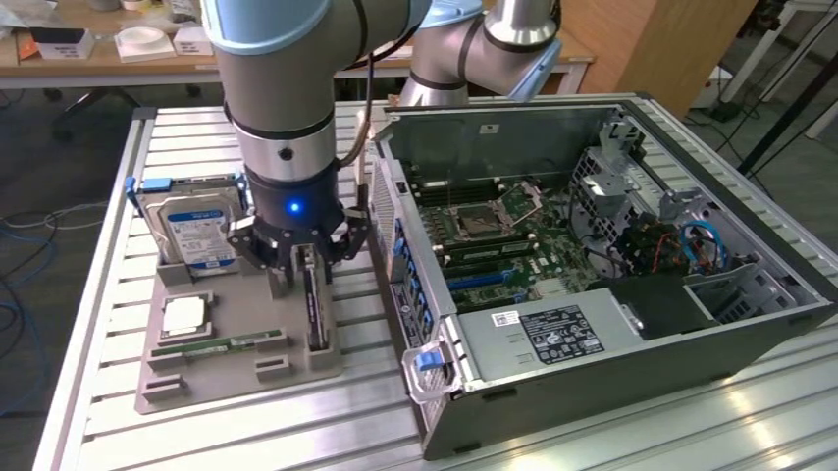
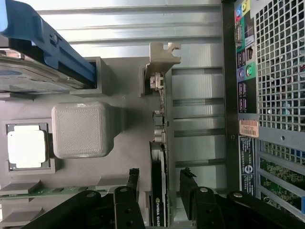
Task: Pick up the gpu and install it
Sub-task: 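Pick up the gpu and move the gpu toward the slot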
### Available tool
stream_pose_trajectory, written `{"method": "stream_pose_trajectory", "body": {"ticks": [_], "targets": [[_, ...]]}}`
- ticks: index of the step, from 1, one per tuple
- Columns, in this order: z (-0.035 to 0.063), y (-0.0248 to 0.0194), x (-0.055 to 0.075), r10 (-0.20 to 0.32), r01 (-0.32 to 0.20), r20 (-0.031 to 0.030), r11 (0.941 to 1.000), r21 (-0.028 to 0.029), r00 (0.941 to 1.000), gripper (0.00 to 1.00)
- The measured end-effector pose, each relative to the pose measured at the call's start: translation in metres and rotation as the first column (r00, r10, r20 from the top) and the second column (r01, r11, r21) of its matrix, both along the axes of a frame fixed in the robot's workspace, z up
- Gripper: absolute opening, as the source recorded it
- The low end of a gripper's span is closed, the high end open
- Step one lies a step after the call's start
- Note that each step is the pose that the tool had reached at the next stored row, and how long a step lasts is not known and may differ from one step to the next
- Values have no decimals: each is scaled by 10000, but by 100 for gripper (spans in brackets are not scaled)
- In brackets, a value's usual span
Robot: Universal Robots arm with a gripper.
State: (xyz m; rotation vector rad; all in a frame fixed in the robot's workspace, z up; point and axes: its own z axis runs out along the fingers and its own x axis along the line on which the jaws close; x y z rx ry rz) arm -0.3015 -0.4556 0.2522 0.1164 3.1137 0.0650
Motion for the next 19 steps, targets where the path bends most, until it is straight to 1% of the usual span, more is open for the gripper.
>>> {"method": "stream_pose_trajectory", "body": {"ticks": [5, 9, 13, 19], "targets": [[-61, -17, -8, 10, -10, 2, 10000, 1, 10000, 47], [-96, -20, -11, 107, -107, 1, 9999, 1, 9999, 47], [-107, -20, -11, 176, -176, 0, 9998, 0, 9998, 47], [-124, -19, -12, 478, -478, 0, 9989, 0, 9989, 47]]}}
